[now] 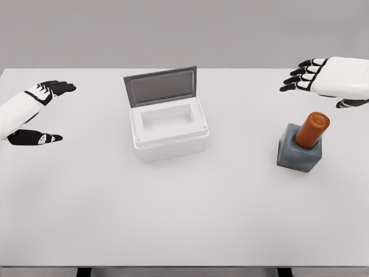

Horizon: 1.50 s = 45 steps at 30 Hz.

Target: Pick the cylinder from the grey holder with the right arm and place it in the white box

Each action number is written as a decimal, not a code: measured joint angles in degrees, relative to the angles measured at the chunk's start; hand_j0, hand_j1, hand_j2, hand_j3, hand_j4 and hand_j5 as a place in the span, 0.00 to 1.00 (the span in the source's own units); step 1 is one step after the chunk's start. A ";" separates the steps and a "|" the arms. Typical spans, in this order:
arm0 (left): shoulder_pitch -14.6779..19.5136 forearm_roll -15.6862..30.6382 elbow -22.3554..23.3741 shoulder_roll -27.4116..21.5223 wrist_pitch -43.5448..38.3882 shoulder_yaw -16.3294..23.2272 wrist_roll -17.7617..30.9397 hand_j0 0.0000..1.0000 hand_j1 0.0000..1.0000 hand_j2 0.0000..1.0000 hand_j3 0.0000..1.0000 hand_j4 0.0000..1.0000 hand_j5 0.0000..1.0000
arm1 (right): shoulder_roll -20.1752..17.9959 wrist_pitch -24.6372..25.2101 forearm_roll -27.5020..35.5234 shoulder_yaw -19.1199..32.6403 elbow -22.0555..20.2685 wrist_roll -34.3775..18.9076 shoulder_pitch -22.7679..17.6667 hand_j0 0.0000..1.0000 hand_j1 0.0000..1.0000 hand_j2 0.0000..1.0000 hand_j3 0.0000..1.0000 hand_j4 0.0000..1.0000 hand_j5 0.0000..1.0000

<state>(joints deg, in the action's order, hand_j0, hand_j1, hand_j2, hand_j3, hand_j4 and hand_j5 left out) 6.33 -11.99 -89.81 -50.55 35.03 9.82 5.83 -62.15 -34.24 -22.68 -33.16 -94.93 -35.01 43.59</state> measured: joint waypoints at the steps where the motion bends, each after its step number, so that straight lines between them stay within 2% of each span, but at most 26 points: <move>1: 0.00 0.00 0.00 0.00 0.00 0.01 0.00 1.00 1.00 1.00 1.00 1.00 1.00 | -0.06 -0.01 0.00 0.00 -0.09 0.00 0.00 1.00 1.00 1.00 1.00 1.00 1.00; 5: -0.09 0.00 0.00 0.00 0.00 0.03 0.00 1.00 1.00 1.00 1.00 1.00 1.00 | -0.71 -0.26 0.20 0.14 -0.31 -0.01 0.09 1.00 1.00 1.00 1.00 1.00 1.00; 7: -0.17 -0.01 0.00 -0.02 0.00 0.04 0.00 1.00 1.00 1.00 1.00 1.00 1.00 | -3.73 -0.58 0.20 0.94 -1.34 -0.01 -0.18 1.00 1.00 1.00 1.00 1.00 1.00; 9: -0.18 -0.01 0.00 -0.05 0.00 0.03 0.00 1.00 1.00 1.00 1.00 1.00 1.00 | -8.02 -0.75 0.44 1.49 -3.25 -0.02 -2.64 1.00 1.00 1.00 1.00 1.00 1.00; 10: -0.26 -0.01 0.00 -0.06 0.00 0.03 0.01 1.00 1.00 1.00 1.00 1.00 1.00 | -9.45 -0.80 0.55 1.56 -3.90 -0.02 -2.64 1.00 1.00 1.00 1.00 1.00 1.00; 13: -0.18 -0.17 0.00 -0.09 0.00 0.03 0.01 1.00 1.00 1.00 1.00 1.00 1.00 | -11.60 -0.86 0.99 1.61 -4.91 -0.02 -2.73 0.99 0.99 0.99 0.99 0.99 0.99; 19: -0.09 -0.41 0.00 -0.15 0.00 0.04 0.07 1.00 1.00 1.00 1.00 1.00 1.00 | -10.55 -0.90 14.07 0.90 -4.70 -0.01 -2.64 0.98 0.98 0.98 0.98 0.98 0.98; 23: 0.00 -0.53 0.00 -0.17 0.00 0.04 0.13 1.00 1.00 1.00 1.00 1.00 1.00 | -8.24 -0.90 17.52 -0.06 -3.59 -0.01 -2.64 0.99 0.99 0.99 0.99 0.99 0.99; 29: 0.00 -0.72 0.00 -0.18 0.00 0.04 0.15 1.00 1.00 1.00 1.00 1.00 1.00 | -5.31 -0.92 17.39 -2.96 -0.25 -0.01 -2.73 0.99 0.99 0.99 0.99 0.99 0.99; 45: 0.00 -0.91 0.00 -0.18 0.00 0.04 0.15 1.00 1.00 1.00 1.00 1.00 1.00 | -4.62 -0.92 13.55 -6.93 3.60 -0.01 -2.81 0.99 0.99 0.99 0.99 0.99 0.99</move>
<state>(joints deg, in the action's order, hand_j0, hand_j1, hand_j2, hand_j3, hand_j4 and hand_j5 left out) 6.33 -12.90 -89.81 -50.73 35.04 9.86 5.99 -66.77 -35.16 -9.12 -40.09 -91.32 -35.02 40.78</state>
